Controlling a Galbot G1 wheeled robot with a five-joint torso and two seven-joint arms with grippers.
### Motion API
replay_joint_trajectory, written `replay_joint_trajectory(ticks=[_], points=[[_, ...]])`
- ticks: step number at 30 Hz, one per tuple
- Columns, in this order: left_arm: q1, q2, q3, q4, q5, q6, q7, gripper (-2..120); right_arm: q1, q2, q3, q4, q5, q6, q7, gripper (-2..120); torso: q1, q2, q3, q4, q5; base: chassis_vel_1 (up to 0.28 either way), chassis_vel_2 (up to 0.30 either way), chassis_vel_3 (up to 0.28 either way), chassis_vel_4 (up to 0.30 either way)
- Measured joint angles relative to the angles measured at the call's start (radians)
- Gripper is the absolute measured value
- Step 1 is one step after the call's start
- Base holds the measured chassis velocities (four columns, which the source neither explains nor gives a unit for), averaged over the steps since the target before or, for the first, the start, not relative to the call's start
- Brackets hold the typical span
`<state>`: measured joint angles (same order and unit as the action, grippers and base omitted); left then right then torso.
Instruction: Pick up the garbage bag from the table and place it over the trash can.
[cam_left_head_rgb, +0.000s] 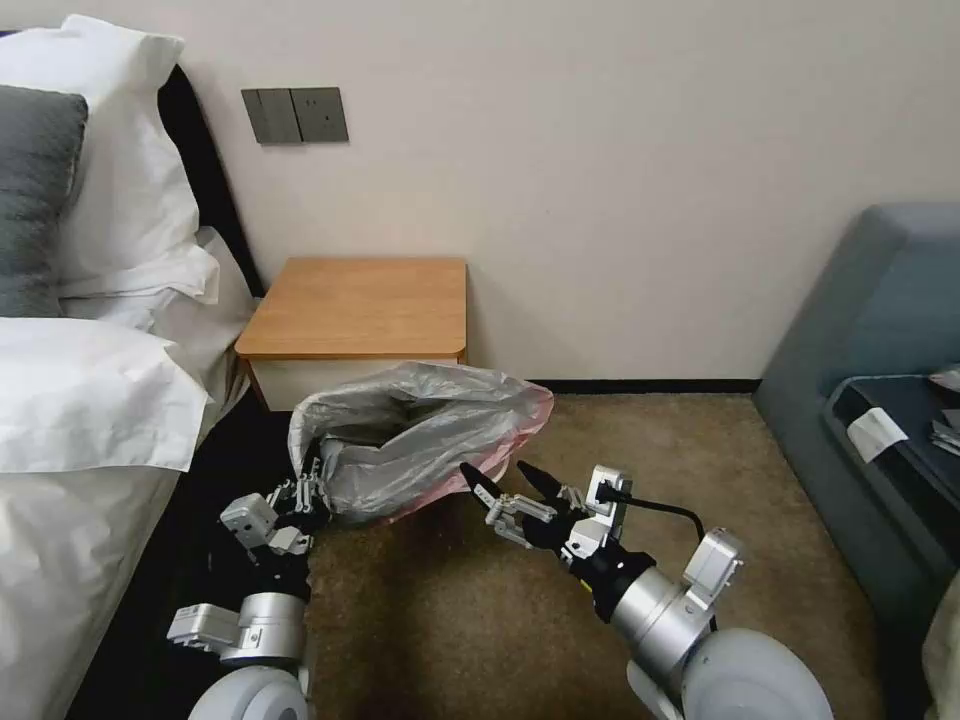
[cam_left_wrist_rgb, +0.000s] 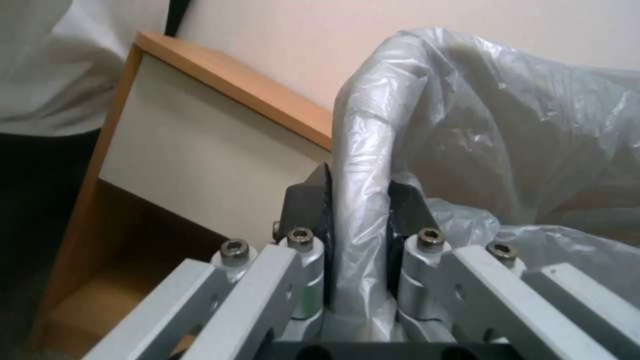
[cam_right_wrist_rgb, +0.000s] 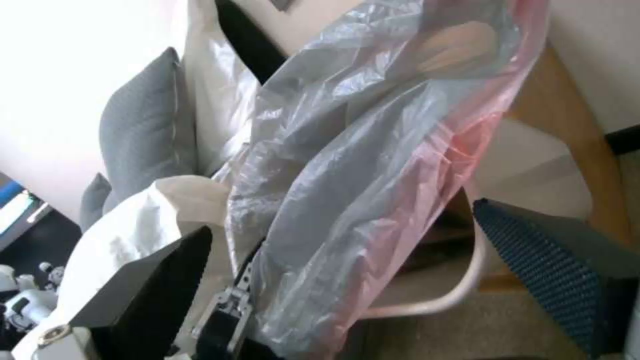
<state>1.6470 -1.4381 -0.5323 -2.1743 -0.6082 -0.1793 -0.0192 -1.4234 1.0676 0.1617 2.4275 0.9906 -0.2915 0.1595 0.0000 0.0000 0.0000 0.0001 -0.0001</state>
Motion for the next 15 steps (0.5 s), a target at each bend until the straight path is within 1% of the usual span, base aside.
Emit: replay_joint_trajectory(ticks=[15], points=[[0.016,-0.01,0.005,-0.007,0.012,-0.003,0.011,9,0.03,0.006,-0.005,-0.017,-0.019,0.009,-0.021,100,0.0,0.0,0.0,0.0,0.0,0.0,0.0,0.0,0.0]])
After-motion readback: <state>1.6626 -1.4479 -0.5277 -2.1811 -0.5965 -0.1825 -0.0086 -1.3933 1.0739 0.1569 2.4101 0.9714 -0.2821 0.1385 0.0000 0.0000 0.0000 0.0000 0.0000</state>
